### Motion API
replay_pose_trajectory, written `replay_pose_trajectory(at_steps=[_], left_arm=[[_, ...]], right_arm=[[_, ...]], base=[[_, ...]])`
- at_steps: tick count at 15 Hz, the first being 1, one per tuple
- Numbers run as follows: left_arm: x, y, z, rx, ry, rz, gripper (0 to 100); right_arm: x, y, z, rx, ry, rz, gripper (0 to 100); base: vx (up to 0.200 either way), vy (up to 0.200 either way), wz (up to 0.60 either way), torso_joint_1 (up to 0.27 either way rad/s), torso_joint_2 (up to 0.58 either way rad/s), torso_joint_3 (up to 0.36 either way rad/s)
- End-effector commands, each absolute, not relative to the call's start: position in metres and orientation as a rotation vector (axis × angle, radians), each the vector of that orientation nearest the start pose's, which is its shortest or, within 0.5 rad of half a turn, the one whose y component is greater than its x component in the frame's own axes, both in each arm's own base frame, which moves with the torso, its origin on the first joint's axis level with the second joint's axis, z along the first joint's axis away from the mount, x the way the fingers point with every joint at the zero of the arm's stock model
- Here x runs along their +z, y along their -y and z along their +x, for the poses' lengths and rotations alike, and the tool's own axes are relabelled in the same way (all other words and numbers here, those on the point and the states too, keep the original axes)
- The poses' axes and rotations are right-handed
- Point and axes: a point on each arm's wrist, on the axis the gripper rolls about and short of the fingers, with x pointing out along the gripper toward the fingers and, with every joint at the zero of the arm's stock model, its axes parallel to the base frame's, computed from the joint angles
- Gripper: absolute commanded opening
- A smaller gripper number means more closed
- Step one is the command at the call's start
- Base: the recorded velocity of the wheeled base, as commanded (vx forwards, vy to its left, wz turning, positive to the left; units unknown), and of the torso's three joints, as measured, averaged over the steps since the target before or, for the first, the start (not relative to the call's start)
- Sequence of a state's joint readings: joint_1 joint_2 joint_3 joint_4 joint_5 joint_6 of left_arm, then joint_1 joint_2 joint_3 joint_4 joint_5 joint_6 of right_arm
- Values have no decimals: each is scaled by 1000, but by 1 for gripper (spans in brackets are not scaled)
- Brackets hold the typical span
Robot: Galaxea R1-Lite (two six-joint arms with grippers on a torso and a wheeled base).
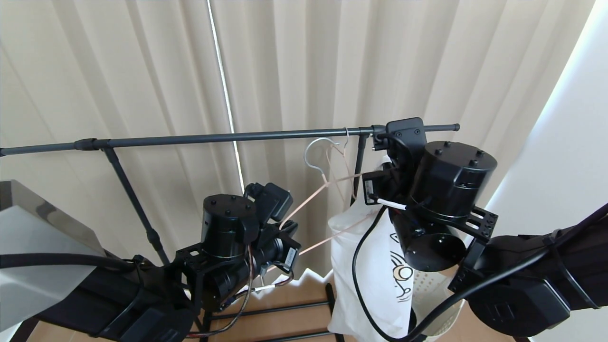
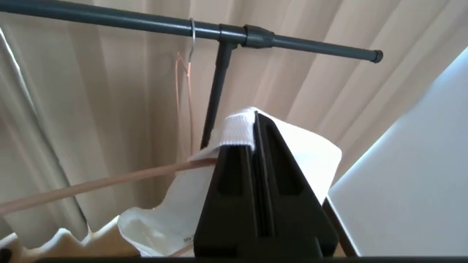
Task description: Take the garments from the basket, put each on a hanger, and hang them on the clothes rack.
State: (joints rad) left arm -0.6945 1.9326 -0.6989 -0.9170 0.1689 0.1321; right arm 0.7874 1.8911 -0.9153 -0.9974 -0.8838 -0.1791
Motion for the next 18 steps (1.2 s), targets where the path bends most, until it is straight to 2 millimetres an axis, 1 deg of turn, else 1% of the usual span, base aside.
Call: replay_pose_trajectory(at_steps=[1,6,8,9,11,13,16,18], left_arm=[[108,212,257,-547,-257,263,0],[104,214,256,-552,-267,270,0],[104,214,257,-552,-264,268,0],[104,214,257,-552,-264,268,0],[104,214,257,-552,-264,268,0],[105,215,257,-552,-263,268,0],[102,216,259,-550,-266,269,0],[104,216,259,-550,-262,267,0]], right_arm=[[186,-241,254,-76,18,-152,0],[187,-254,240,-24,42,-125,0],[188,-264,230,10,61,-89,0],[188,-264,230,10,61,-89,0],[187,-272,224,35,83,-61,0],[190,-275,218,53,89,-51,0],[188,-283,205,94,104,-32,0],[190,-283,203,98,109,-26,0]], base=[[0,0,0,0,0,0],[0,0,0,0,0,0],[0,0,0,0,0,0],[0,0,0,0,0,0],[0,0,0,0,0,0],[0,0,0,0,0,0],[0,0,0,0,0,0],[0,0,0,0,0,0]])
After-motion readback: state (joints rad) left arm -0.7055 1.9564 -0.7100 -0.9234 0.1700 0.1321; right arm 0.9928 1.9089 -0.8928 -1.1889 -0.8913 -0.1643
